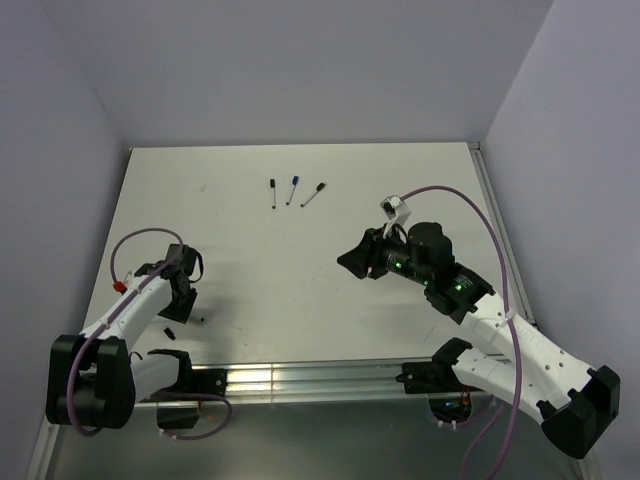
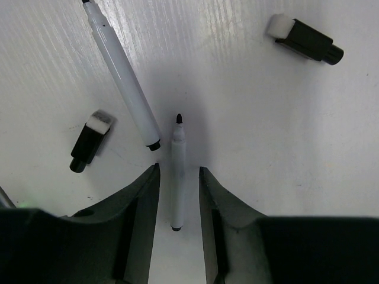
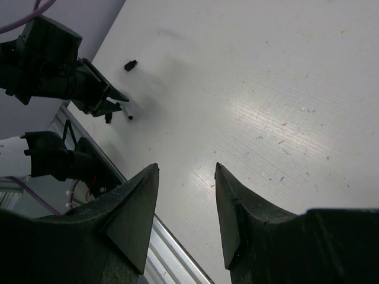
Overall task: Insert the pens into the pen caps
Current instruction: Pick up the pen from the center of the board.
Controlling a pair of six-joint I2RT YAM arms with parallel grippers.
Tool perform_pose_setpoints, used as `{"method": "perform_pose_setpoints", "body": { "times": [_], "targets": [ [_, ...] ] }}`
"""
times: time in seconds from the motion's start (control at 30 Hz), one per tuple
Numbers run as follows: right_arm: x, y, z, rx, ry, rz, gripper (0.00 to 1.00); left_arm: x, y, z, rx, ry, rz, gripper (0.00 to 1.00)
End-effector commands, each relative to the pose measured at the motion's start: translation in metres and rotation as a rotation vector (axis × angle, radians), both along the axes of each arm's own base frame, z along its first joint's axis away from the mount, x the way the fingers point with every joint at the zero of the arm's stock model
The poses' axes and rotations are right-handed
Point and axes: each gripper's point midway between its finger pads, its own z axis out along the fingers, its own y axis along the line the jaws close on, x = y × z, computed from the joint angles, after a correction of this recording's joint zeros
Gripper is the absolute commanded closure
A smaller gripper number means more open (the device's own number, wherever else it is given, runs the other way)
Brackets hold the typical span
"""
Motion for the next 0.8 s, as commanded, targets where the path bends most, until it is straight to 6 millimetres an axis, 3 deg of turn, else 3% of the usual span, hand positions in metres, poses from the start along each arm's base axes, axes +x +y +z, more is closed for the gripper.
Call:
{"method": "perform_pose_setpoints", "body": {
  "times": [0.0, 0.63, 0.73, 0.77],
  "targets": [
    [0.002, 0.001, 0.010, 0.027, -0.038, 0.003, 0.49, 0.003, 0.001, -0.001, 0.001, -0.019, 0.024, 0.63],
    [0.006, -0.001, 0.008, 0.007, -0.044, -0.010, 0.49, 0.001, 0.001, -0.012, 0.001, -0.002, 0.028, 0.67],
    [0.006, -0.003, 0.008, 0.000, -0.046, -0.017, 0.49, 0.004, 0.000, -0.009, 0.000, -0.017, 0.013, 0.83],
    [0.007, -0.003, 0.009, 0.001, -0.050, -0.020, 0.49, 0.007, 0.000, -0.007, -0.002, -0.026, 0.003, 0.96]
  ]
}}
